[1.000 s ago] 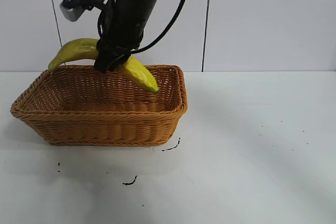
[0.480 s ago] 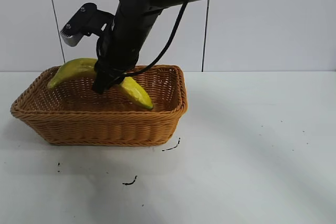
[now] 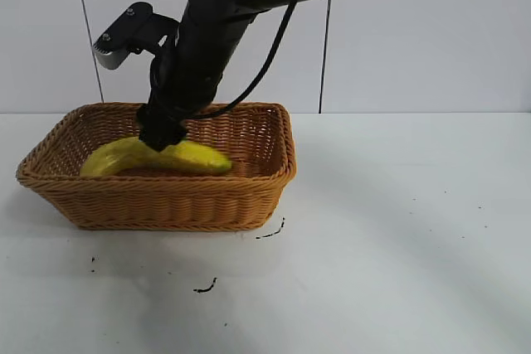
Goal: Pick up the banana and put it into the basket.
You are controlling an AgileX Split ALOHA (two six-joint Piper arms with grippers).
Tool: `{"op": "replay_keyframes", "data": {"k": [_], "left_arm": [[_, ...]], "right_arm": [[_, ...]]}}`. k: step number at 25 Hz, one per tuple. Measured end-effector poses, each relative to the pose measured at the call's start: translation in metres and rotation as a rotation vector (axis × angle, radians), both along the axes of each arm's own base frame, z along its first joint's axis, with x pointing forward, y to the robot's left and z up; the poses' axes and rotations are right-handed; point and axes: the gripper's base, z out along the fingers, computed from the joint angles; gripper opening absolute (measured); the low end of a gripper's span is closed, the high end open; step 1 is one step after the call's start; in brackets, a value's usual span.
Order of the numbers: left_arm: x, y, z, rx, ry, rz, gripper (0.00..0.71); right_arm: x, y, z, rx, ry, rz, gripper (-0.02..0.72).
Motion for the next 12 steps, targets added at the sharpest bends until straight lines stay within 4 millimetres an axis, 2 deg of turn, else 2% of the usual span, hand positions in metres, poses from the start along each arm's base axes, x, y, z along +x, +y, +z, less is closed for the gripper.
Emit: {"op": "replay_keyframes", "data": {"k": [2,7,12], "left_arm": [[0.000,0.000,0.000,0.000,0.000,0.000,0.695],[0.000,0.000,0.000,0.000,0.000,0.000,0.695],[0.000,0.000,0.000,0.000,0.000,0.000,0.695]], "right_arm": [[-0.001,-0.001,0.012,0.035,0.010,-0.040,0.585],[-0.008,-0.010,0.065,0.150,0.124,-0.248,0.585],[0.001,-0.041,0.097,0.164,0.242,-0.442,0.585]]}}
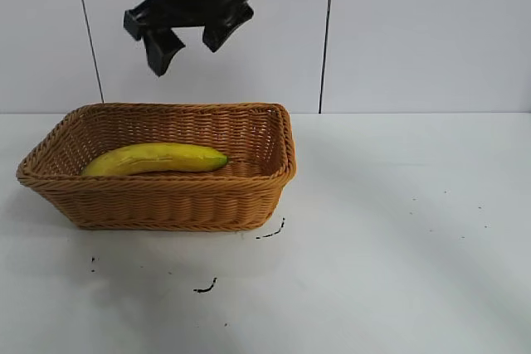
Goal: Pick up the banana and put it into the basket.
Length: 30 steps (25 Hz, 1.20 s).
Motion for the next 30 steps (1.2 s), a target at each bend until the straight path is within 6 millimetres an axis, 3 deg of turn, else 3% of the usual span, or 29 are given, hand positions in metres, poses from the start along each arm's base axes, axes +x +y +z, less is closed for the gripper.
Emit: {"op": "replay_keyframes", "data": {"k": [6,12,19,23,30], "left_arm": [[0.000,0.000,0.000,0.000,0.000,0.000,0.695],[0.000,0.000,0.000,0.000,0.000,0.000,0.695],[0.000,0.000,0.000,0.000,0.000,0.000,0.695],[0.000,0.000,0.000,0.000,0.000,0.000,0.695],[0.000,0.000,0.000,0.000,0.000,0.000,0.695]], "right_arm": [[0.031,-0.067,0.011,0.018,0.077,-0.232,0.585],[0.060,-0.156,0.008,-0.001,0.135,-0.429,0.585],[0.077,-0.247,0.008,0.003,0.147,-0.615,0.585],[0.078,-0.273,0.008,0.006,0.150,-0.667,0.585],[0.071,-0.274,0.006,0.017,0.184,-0.669,0.585]]}}
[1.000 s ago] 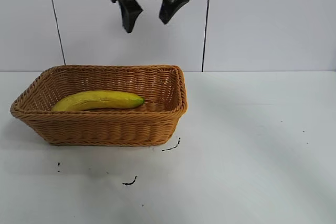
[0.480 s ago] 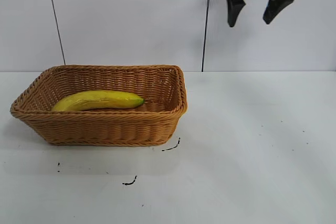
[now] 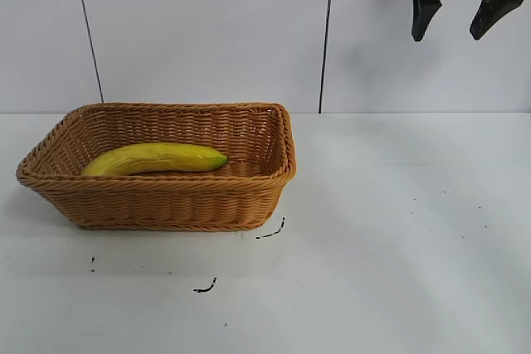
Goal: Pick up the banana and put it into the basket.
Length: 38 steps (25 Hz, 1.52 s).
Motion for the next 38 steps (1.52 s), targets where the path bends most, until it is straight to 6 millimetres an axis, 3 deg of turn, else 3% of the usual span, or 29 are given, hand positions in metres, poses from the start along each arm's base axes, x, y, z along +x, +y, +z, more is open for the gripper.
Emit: {"op": "replay_keyframes", "data": {"k": [4,9,15,22,30,33,38], "left_arm": [[0.000,0.000,0.000,0.000,0.000,0.000,0.695],[0.000,0.000,0.000,0.000,0.000,0.000,0.695],[0.000,0.000,0.000,0.000,0.000,0.000,0.695],[0.000,0.000,0.000,0.000,0.000,0.000,0.695],[0.000,0.000,0.000,0.000,0.000,0.000,0.695],[0.000,0.000,0.000,0.000,0.000,0.000,0.695],[0.000,0.000,0.000,0.000,0.000,0.000,0.695]], "right_arm": [[-0.027,-0.001,0.003,-0.004,0.066,0.003,0.585],[-0.083,-0.004,0.022,-0.011,0.124,0.014,0.585],[-0.174,-0.007,0.039,-0.016,0.168,0.024,0.585],[-0.295,-0.012,0.022,-0.014,0.206,0.024,0.585],[-0.401,-0.017,-0.001,-0.012,-0.118,0.040,0.585],[-0.430,-0.018,-0.006,-0.009,-0.260,0.041,0.585],[-0.464,-0.019,0.002,-0.004,-0.497,0.038,0.585]]}}
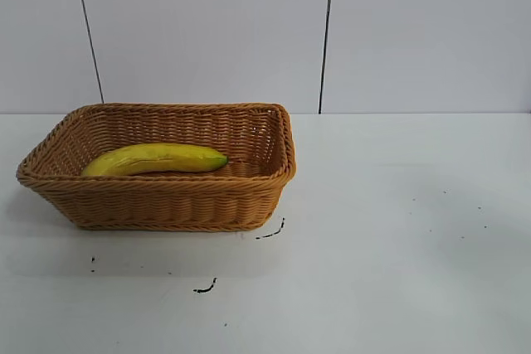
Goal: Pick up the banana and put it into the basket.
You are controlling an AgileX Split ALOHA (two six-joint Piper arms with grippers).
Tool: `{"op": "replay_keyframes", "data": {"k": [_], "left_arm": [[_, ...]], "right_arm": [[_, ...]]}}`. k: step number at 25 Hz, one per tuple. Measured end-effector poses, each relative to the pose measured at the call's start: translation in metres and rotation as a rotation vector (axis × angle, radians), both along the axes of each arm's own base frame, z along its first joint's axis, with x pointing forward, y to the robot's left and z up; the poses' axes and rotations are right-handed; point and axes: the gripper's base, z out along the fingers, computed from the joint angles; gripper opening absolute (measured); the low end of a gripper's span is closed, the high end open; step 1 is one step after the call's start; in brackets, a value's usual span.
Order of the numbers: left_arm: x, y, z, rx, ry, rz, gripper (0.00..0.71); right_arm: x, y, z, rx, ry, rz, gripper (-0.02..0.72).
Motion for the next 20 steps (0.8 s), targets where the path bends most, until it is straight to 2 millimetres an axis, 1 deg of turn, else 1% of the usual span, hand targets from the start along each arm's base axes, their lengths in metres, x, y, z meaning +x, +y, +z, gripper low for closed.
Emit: {"op": "replay_keyframes", "data": {"k": [2,8,20], "left_arm": [[0.000,0.000,0.000,0.000,0.000,0.000,0.695],[0.000,0.000,0.000,0.000,0.000,0.000,0.695],[0.000,0.000,0.000,0.000,0.000,0.000,0.695]], "right_arm": [[-0.010,0.000,0.002,0.003,-0.068,0.000,0.585],[-0.031,-0.001,0.002,0.008,-0.196,0.000,0.585],[-0.033,-0.001,0.002,0.008,-0.213,0.000,0.585]]}}
